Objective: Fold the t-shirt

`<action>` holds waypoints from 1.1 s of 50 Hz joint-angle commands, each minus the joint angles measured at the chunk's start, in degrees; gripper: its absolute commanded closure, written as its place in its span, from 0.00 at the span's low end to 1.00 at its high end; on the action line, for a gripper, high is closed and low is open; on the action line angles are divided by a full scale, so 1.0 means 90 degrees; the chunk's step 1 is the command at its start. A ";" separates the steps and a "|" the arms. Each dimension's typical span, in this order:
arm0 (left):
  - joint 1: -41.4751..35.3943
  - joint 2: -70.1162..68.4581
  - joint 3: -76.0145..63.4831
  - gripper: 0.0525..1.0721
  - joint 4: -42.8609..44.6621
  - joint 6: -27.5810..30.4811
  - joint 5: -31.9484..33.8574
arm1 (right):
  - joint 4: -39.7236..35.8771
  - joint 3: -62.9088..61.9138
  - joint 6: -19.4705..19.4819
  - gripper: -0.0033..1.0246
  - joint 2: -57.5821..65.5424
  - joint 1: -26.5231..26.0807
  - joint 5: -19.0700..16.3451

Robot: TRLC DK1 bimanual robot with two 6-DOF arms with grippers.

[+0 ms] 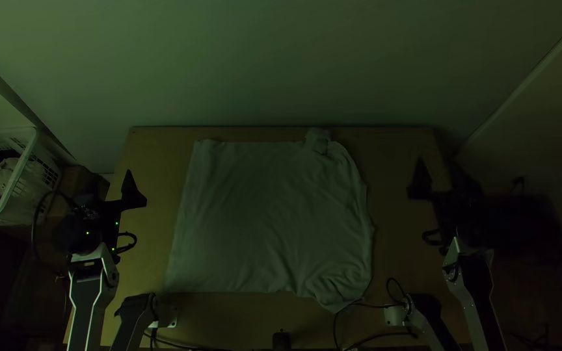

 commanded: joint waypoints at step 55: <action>-0.1142 0.6958 0.5758 0.05 -0.1773 -0.0453 -0.0322 | -0.2835 0.6368 -0.0054 0.04 0.6753 0.1166 -0.0161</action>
